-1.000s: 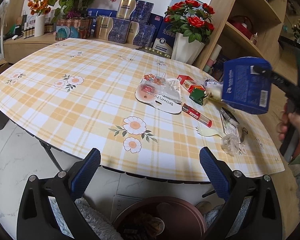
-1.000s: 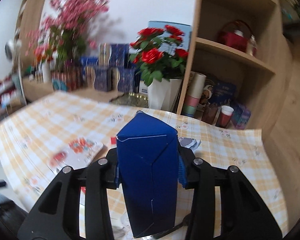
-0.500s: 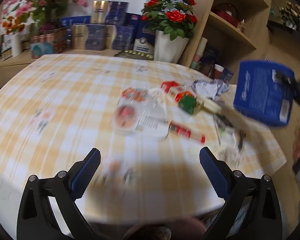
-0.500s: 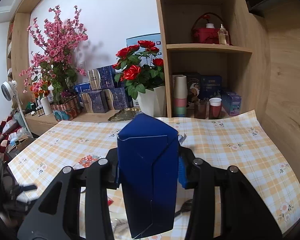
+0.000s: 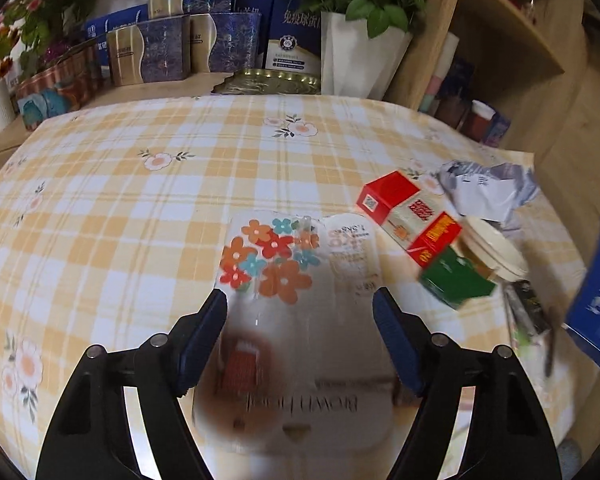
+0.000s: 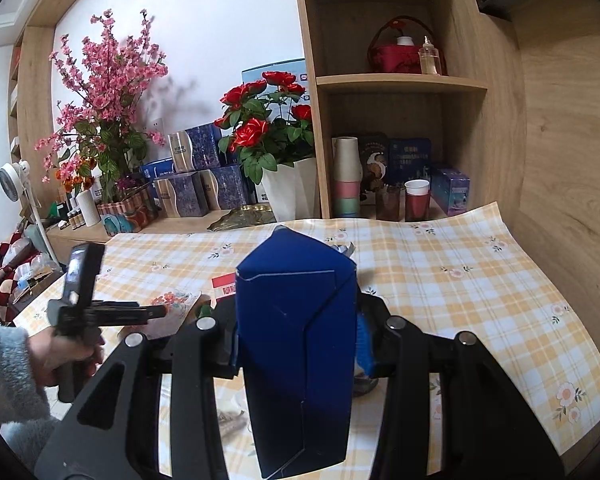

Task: Collect trash
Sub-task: 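Grasp the clear plastic tray with the left gripper while the right gripper holds the blue box, then drop the blue box into the brown bin with the right gripper while the left gripper holds the tray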

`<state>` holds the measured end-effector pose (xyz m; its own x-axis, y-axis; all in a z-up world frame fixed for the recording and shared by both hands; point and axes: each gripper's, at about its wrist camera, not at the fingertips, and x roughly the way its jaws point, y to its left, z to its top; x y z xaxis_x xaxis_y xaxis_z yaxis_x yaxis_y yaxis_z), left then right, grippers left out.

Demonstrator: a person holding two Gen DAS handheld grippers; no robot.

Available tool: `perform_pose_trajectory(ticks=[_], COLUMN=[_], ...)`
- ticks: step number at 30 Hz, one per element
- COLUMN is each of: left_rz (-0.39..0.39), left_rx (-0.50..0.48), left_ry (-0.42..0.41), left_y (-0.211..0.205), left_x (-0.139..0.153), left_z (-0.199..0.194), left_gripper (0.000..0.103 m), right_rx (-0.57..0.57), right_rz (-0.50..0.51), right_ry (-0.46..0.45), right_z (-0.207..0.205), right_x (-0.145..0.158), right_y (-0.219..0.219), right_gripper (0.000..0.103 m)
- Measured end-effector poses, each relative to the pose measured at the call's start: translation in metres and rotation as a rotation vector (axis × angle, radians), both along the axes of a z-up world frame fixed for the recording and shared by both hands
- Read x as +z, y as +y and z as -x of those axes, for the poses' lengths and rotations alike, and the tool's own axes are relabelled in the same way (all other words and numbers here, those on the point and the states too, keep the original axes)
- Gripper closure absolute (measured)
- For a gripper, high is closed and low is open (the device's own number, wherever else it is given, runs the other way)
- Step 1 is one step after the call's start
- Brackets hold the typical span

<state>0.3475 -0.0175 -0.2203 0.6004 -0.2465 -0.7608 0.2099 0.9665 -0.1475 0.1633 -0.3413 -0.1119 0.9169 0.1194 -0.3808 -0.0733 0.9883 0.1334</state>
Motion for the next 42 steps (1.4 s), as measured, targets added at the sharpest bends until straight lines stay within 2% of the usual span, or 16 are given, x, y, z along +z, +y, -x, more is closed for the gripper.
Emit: perform_pose_trajectory(ticks=[6, 9, 14, 19, 25, 32, 37, 42], left_rz=[-0.027, -0.006, -0.007, 0.005, -0.017, 0.035, 0.068, 0.101], left_rx=[0.005, 0.018, 0.010, 0.000, -0.052, -0.079, -0.088, -0.085], left_ry=[0.022, 0.025, -0.020, -0.073, -0.165, -0.235, -0.263, -0.264], left_y=[-0.008, -0.005, 0.000, 0.011, 0.018, 0.030, 0.037, 0.045], left_x=[-0.011, -0.012, 0.000, 0.027, 0.071, 0.122, 0.140, 0.142], left_z=[-0.017, -0.022, -0.013, 0.010, 0.055, 0.131, 0.191, 0.249], left_gripper=[0.032, 0.048, 0.048, 0.048, 0.048, 0.048, 0.048, 0.048], right_rx=[-0.004, -0.005, -0.011, -0.011, -0.004, 0.027, 0.058, 0.115], right_rz=[0.000, -0.005, -0.016, -0.027, -0.053, -0.092, -0.100, -0.077], right_ry=[0.007, 0.014, 0.015, 0.010, -0.006, -0.018, -0.006, 0.024], right_z=[0.004, 0.007, 0.012, 0.016, 0.029, 0.056, 0.080, 0.111], right_x=[-0.006, -0.011, -0.013, -0.008, 0.003, 0.019, 0.025, 0.025], right_y=[-0.003, -0.004, -0.005, -0.005, 0.000, 0.010, 0.022, 0.045], right_gripper=[0.060, 0.060, 0.060, 0.060, 0.060, 0.060, 0.060, 0.060])
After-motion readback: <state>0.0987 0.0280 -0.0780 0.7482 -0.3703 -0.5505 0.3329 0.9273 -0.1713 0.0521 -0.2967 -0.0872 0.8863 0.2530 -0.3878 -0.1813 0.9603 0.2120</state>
